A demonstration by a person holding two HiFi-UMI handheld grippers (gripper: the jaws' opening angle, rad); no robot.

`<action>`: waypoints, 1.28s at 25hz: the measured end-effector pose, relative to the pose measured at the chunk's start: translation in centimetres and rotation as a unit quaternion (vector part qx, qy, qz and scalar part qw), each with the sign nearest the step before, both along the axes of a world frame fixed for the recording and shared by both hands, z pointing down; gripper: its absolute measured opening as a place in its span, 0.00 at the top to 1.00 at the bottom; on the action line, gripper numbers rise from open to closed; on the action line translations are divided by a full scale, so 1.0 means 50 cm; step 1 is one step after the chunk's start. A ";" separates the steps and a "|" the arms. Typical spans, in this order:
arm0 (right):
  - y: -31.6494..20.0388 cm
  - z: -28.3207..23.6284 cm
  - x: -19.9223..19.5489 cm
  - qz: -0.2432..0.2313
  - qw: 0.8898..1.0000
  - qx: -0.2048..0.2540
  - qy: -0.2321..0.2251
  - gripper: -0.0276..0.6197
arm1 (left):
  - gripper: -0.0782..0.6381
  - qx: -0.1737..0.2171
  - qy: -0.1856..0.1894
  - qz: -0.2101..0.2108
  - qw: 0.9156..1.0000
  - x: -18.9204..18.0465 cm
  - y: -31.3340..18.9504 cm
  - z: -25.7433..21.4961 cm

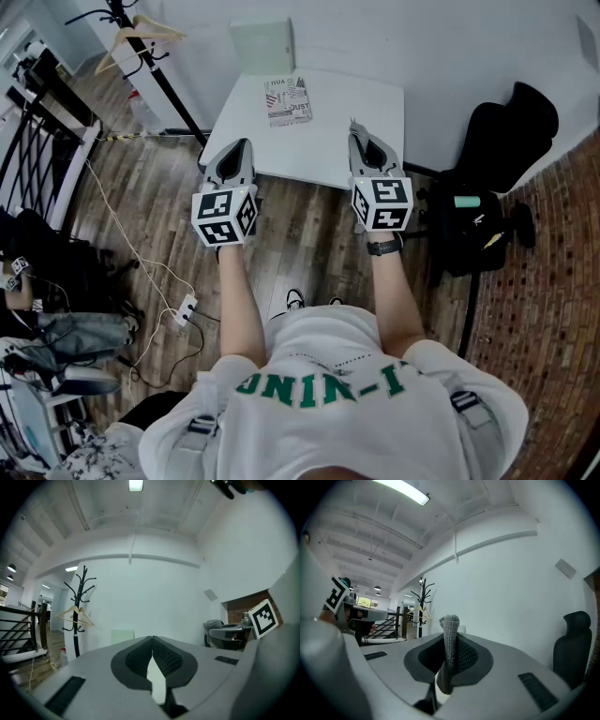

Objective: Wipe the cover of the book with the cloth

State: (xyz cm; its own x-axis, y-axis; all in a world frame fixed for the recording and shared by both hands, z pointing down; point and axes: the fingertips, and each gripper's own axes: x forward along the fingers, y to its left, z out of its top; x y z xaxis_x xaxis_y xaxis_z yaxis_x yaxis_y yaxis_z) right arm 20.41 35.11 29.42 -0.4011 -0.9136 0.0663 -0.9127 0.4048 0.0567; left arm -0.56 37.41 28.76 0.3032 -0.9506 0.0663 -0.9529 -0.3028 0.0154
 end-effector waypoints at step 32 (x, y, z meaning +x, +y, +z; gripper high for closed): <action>-0.574 -0.009 -0.123 -0.048 0.998 -0.009 -0.040 0.91 | 0.87 0.041 -0.009 -0.047 0.998 -0.069 -0.555 -0.026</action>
State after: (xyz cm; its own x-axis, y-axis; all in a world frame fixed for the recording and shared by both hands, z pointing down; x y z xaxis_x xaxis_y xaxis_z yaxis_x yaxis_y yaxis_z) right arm 14.27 6.41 28.98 -0.4919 -0.8693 0.0477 -0.8706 0.4914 -0.0229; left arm -3.99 9.65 27.46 0.2117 -0.9773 -0.0077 -0.9771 -0.2115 -0.0238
